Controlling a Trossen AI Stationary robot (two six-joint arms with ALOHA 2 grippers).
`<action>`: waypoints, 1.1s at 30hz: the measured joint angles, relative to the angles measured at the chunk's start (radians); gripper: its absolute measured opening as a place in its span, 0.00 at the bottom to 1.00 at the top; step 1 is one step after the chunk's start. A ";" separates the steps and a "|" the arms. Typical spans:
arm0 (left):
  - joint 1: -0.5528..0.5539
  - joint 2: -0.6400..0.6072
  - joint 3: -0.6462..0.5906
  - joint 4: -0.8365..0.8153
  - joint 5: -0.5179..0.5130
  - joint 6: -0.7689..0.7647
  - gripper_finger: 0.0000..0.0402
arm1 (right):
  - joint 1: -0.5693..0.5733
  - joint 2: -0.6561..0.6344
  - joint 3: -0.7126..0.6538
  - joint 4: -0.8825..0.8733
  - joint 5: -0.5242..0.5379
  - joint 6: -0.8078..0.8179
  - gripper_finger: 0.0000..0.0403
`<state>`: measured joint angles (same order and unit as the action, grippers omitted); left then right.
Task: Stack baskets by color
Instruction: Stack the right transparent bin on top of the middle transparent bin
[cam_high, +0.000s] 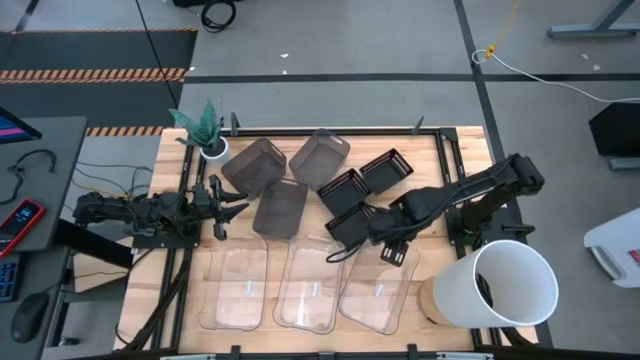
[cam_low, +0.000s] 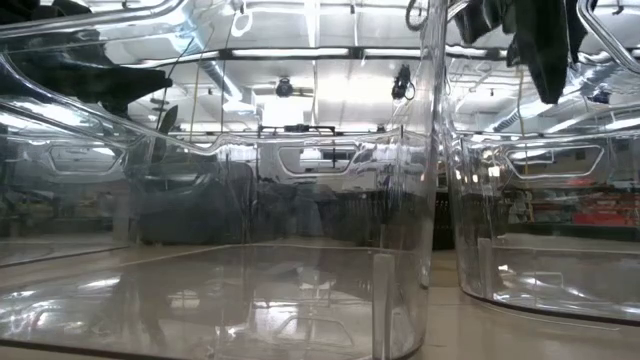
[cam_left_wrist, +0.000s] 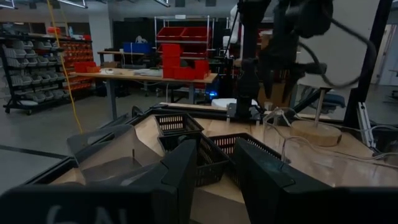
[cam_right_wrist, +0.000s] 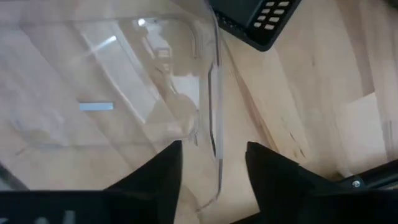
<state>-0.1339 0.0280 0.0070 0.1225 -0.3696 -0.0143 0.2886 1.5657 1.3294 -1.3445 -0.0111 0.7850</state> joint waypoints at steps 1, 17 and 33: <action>0.000 0.000 0.000 0.000 0.000 0.000 0.29 | 0.000 0.014 0.000 0.002 -0.006 -0.008 0.49; 0.000 0.000 0.000 0.000 0.000 0.000 0.29 | -0.039 0.086 0.012 0.012 0.018 -0.043 0.69; 0.000 0.000 0.000 0.000 0.000 0.000 0.29 | -0.083 0.087 -0.167 0.149 -0.069 -0.044 0.51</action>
<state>-0.1340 0.0277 0.0068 0.1223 -0.3695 -0.0143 0.2056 1.6524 1.1629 -1.1954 -0.0803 0.7410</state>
